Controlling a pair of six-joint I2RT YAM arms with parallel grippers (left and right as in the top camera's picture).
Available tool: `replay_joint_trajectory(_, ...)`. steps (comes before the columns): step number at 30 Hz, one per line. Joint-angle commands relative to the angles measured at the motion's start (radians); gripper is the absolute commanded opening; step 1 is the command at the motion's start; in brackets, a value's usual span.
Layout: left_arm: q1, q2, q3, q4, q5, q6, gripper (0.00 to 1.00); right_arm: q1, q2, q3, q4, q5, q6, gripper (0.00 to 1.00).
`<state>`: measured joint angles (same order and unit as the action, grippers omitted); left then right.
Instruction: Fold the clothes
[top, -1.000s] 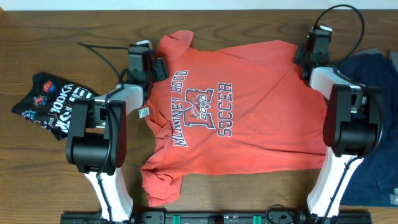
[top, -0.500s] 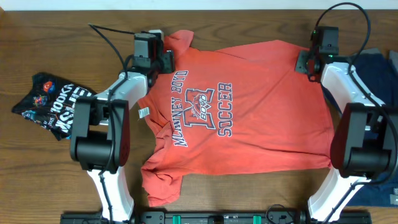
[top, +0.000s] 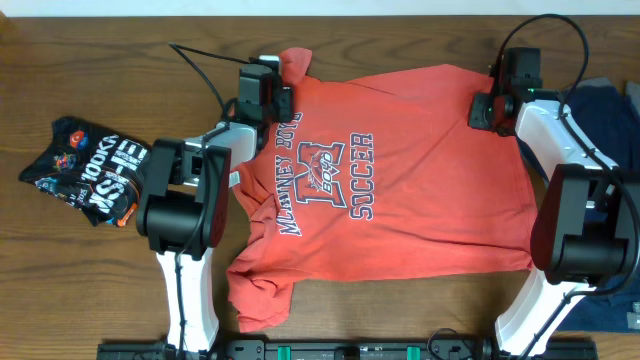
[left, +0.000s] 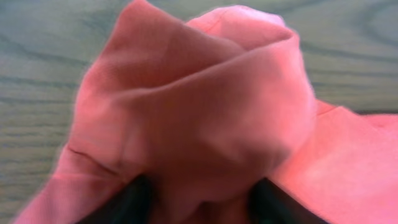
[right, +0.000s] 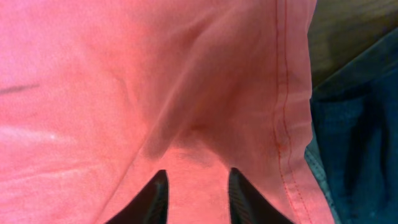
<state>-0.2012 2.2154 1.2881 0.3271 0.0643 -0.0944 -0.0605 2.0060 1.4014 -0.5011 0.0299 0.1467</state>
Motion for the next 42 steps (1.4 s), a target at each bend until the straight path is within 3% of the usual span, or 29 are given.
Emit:
replay_joint_trajectory(1,0.002,0.035,0.006,0.024,-0.113,0.012,0.36,0.029,0.008,0.004,-0.002,-0.016,-0.005,0.27)
replay_joint_trajectory(5,0.016,0.035,0.028,0.099,-0.129,0.011,0.34,0.031,0.008,0.004,0.006,-0.016,-0.002,0.28)
replay_joint_trajectory(11,0.04,0.034,0.114,0.046,-0.129,0.01,0.34,0.031,0.008,0.004,0.012,-0.021,-0.002,0.28)
replay_joint_trajectory(16,0.026,-0.035,0.183,-0.308,-0.114,0.008,0.35,0.026,0.008,0.004,-0.063,-0.031,-0.002,0.3)
replay_joint_trajectory(21,0.003,-0.166,0.183,-0.671,-0.098,-0.055,0.6,0.001,0.008,0.004,-0.163,-0.031,0.053,0.31)
replay_joint_trajectory(26,-0.02,-0.227,0.182,-0.883,-0.044,-0.151,0.61,-0.015,0.008,0.004,-0.248,-0.032,0.046,0.3)
replay_joint_trajectory(33,-0.033,-0.162,0.119,-0.848,-0.004,-0.152,0.61,-0.01,0.008,-0.006,-0.294,-0.034,0.008,0.31)
replay_joint_trajectory(42,-0.023,-0.036,0.113,-0.762,-0.005,-0.151,0.61,-0.01,0.01,-0.084,-0.136,-0.042,0.005,0.32)
